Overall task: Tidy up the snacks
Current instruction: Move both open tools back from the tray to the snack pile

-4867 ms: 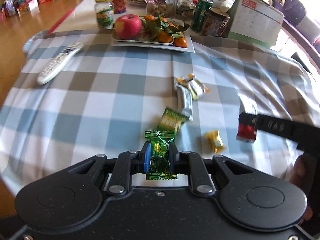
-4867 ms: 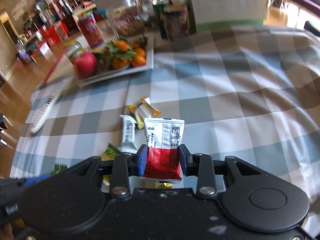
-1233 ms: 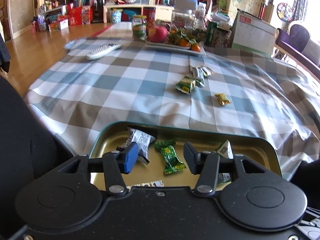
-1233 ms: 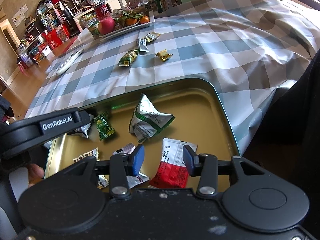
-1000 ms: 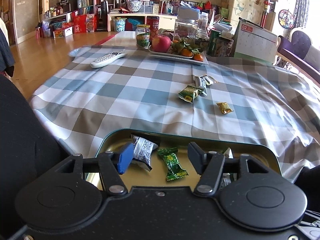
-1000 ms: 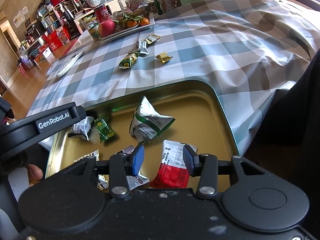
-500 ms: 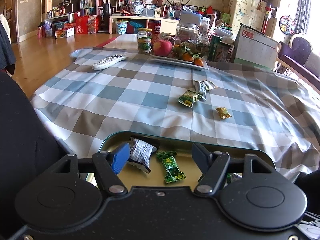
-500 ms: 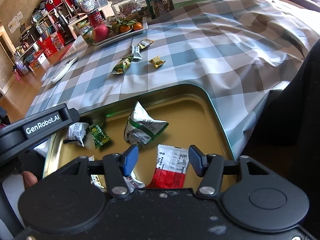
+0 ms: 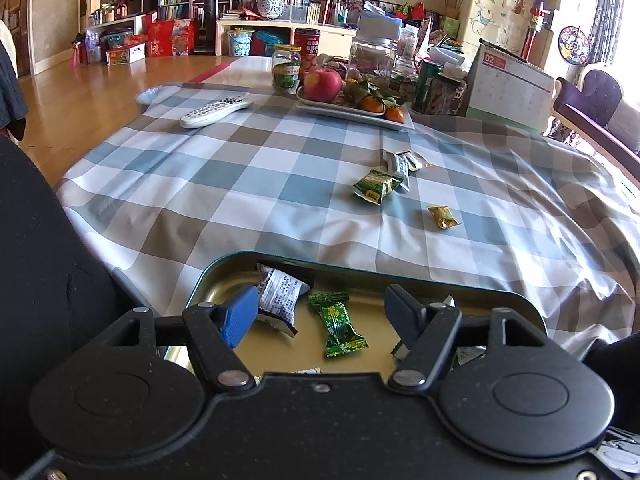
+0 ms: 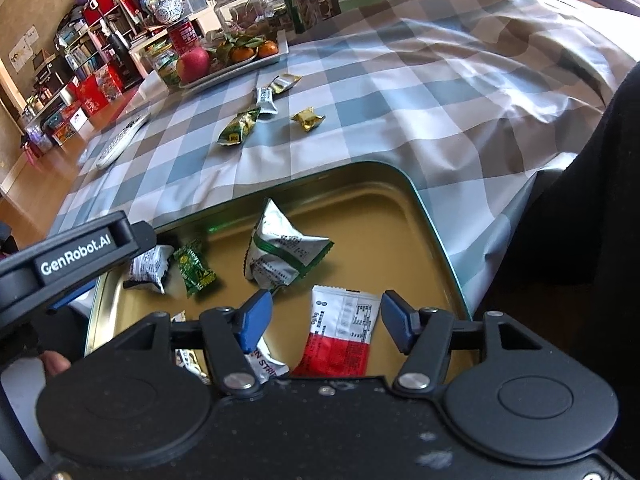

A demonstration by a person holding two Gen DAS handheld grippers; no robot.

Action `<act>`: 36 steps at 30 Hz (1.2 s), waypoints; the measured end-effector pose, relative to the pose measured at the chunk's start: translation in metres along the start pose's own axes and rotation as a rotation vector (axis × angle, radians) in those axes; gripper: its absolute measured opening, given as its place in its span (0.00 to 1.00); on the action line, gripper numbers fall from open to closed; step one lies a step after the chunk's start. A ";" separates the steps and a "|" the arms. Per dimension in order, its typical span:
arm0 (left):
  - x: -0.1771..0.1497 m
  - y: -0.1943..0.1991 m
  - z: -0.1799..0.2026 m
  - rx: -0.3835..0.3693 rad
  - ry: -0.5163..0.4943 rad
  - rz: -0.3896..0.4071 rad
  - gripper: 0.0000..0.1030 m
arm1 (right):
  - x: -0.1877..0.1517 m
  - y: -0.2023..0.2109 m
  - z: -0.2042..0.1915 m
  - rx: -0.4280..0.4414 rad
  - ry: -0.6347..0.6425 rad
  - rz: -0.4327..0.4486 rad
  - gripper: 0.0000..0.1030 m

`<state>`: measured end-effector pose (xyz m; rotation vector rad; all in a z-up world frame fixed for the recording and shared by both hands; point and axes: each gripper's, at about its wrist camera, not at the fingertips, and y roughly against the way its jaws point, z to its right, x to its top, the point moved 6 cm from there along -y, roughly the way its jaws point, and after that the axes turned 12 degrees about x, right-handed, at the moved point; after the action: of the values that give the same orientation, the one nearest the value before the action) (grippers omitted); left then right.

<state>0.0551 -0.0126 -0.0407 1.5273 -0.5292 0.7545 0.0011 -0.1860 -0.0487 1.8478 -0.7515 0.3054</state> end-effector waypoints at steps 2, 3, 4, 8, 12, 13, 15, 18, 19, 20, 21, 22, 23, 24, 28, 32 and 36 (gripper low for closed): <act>0.000 -0.001 0.000 0.000 0.001 -0.009 0.70 | 0.000 0.000 -0.001 -0.001 0.007 0.002 0.62; 0.000 -0.001 -0.001 0.000 0.003 -0.012 0.70 | 0.000 0.000 -0.002 -0.002 0.013 0.004 0.62; 0.000 -0.001 -0.001 0.000 0.005 -0.014 0.70 | 0.000 0.000 -0.002 -0.004 0.017 0.003 0.63; 0.000 -0.002 -0.001 0.002 0.013 -0.025 0.70 | 0.001 -0.001 -0.002 -0.012 0.025 -0.007 0.67; -0.001 -0.003 -0.002 -0.010 0.025 -0.042 0.69 | 0.002 -0.003 0.000 -0.015 0.008 -0.016 0.67; 0.000 -0.003 -0.002 -0.013 0.030 -0.044 0.69 | 0.002 -0.004 0.000 -0.012 0.002 -0.022 0.67; 0.000 -0.002 -0.003 -0.021 0.037 -0.044 0.70 | 0.001 -0.006 0.001 -0.010 -0.005 -0.030 0.67; 0.000 -0.001 -0.002 -0.024 0.039 -0.048 0.70 | 0.002 -0.007 -0.001 -0.016 0.002 -0.035 0.67; 0.000 -0.001 -0.001 -0.024 0.036 -0.049 0.70 | 0.002 -0.008 -0.001 -0.021 0.008 -0.037 0.67; 0.000 -0.001 0.000 -0.023 0.032 -0.051 0.70 | 0.002 -0.009 -0.002 -0.026 0.014 -0.042 0.67; 0.000 -0.002 0.001 -0.023 0.028 -0.057 0.71 | 0.003 -0.010 -0.002 -0.027 0.016 -0.047 0.68; 0.001 -0.003 0.002 -0.024 0.021 -0.067 0.71 | 0.003 -0.012 -0.002 -0.027 0.017 -0.054 0.68; 0.001 -0.004 0.003 -0.024 0.015 -0.076 0.71 | 0.004 -0.013 -0.002 -0.029 0.018 -0.061 0.68; 0.001 -0.005 0.004 -0.021 0.010 -0.085 0.71 | 0.004 -0.014 -0.002 -0.037 0.023 -0.071 0.68; 0.000 -0.011 0.006 0.006 -0.019 -0.118 0.71 | 0.006 -0.019 -0.001 -0.052 0.034 -0.097 0.68; 0.001 -0.018 0.005 0.024 -0.042 -0.169 0.71 | 0.011 -0.021 -0.001 -0.048 0.032 -0.117 0.68; 0.006 -0.023 0.003 0.041 -0.049 -0.192 0.71 | 0.018 -0.023 -0.002 -0.040 0.041 -0.128 0.68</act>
<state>0.0762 -0.0128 -0.0522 1.6123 -0.3981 0.5842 0.0297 -0.1852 -0.0550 1.8371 -0.6039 0.2428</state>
